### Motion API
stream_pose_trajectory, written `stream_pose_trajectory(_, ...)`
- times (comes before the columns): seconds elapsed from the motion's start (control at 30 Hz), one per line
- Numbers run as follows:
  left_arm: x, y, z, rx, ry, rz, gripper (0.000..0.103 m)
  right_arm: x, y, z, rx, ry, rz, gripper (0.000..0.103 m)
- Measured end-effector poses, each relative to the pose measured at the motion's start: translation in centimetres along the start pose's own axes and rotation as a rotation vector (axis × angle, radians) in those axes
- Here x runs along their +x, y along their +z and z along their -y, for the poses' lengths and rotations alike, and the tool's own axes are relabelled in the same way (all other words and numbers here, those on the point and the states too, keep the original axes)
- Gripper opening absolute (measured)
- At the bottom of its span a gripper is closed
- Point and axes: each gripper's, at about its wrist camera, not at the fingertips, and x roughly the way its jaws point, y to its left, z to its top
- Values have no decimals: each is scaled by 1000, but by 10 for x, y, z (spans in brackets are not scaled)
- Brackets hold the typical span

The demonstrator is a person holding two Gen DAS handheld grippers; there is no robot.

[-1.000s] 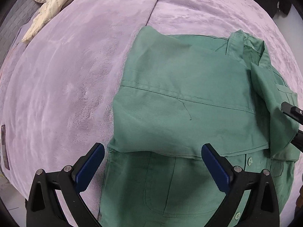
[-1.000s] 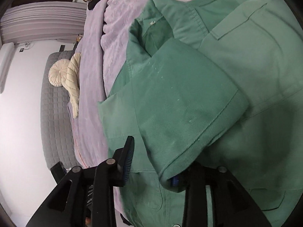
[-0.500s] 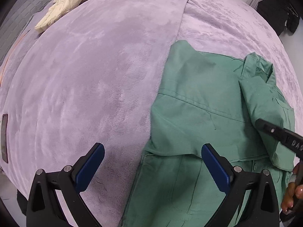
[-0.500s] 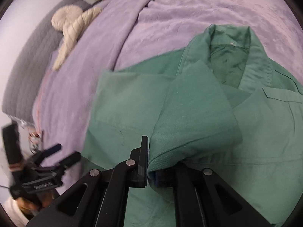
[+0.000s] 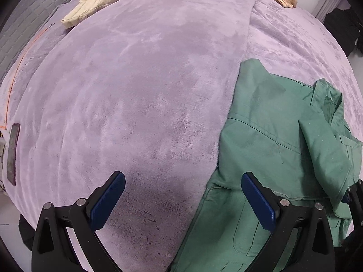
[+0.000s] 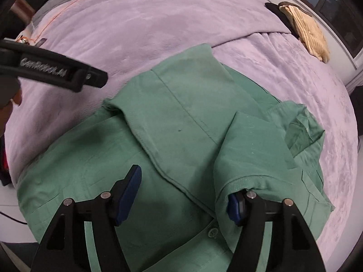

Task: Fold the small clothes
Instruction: 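Release the sleeve and open the right tool above the shirt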

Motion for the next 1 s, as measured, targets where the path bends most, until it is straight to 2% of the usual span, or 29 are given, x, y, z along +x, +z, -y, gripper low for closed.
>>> stream_pose_trajectory(0.13,1,-2,0,10,4,-5,102,6,-13,-34,-208,-105,-26,71)
stream_pose_trajectory(0.17,3,-1,4,14,3,-7,102,11,-15,-38,-230,-127,-46,71)
stream_pose_trajectory(0.23,0,-1,9,21,-16,-6,102,16,-17,-26,-172,-97,-74,71)
stream_pose_trajectory(0.33,-3,-1,22,33,-75,-8,102,-2,-27,15,66,37,-57,71)
stream_pose_trajectory(0.47,-6,-1,57,102,-154,-10,102,-22,-51,80,450,308,11,72)
stream_pose_trajectory(0.53,-10,-2,75,132,-174,-8,102,-17,-62,111,659,444,32,72)
stream_pose_trajectory(0.6,-14,-1,81,115,-220,-6,102,-3,-77,141,900,602,76,72)
stream_pose_trajectory(0.63,-15,-1,81,99,-245,-8,102,5,-84,151,994,671,95,64)
stream_pose_trajectory(0.67,-15,1,79,82,-270,-13,102,15,-90,158,1078,732,107,51)
stream_pose_trajectory(0.7,-12,3,76,61,-301,-21,102,22,-90,160,1110,765,102,11)
stream_pose_trajectory(0.73,-9,5,74,48,-324,-28,102,25,-87,158,1100,780,97,4)
stream_pose_trajectory(0.83,7,15,72,24,-415,-61,102,21,-59,138,926,800,97,4)
stream_pose_trajectory(0.9,24,20,74,-8,-493,-113,102,20,-48,117,819,844,52,4)
stream_pose_trajectory(1.0,36,23,90,1,-537,-158,102,17,-55,106,738,738,-31,5)
